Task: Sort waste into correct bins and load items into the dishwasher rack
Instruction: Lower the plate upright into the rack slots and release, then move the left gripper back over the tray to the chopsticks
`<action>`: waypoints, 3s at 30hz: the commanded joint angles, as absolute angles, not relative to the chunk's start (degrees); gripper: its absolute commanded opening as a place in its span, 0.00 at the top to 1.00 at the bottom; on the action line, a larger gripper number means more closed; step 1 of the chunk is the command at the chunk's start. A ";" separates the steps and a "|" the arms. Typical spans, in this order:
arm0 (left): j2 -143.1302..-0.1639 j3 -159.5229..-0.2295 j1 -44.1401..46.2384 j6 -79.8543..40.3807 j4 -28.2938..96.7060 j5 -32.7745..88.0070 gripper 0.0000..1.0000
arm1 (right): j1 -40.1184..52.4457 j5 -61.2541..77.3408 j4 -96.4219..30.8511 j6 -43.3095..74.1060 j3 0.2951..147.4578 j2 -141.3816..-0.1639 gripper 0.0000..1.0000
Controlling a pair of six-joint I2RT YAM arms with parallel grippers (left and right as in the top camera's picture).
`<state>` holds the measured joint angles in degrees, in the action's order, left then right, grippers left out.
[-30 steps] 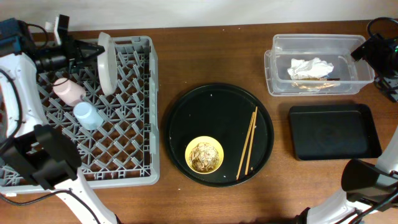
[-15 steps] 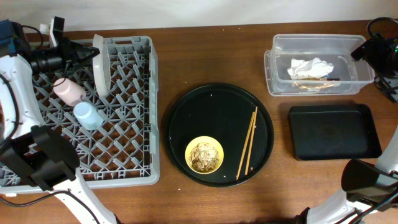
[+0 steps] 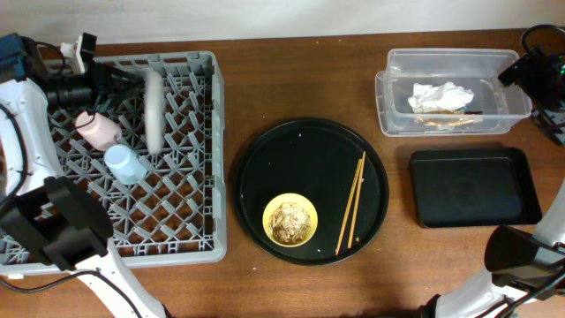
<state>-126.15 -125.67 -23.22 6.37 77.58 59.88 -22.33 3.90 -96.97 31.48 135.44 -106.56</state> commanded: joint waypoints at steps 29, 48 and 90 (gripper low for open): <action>-109.73 -151.89 -2.57 1.67 96.73 33.10 0.41 | -22.52 3.14 -97.30 31.81 135.41 -106.56 0.01; -96.14 -103.77 32.03 -6.33 86.46 19.03 0.41 | -22.52 3.14 -97.30 31.81 135.41 -106.56 0.01; -107.24 -99.90 44.10 -16.53 61.98 8.34 0.42 | -22.52 3.16 -97.30 31.81 135.41 -106.56 0.01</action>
<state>-101.32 -92.53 46.30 -19.09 59.59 0.91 -22.33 3.88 -96.97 31.48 135.44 -106.56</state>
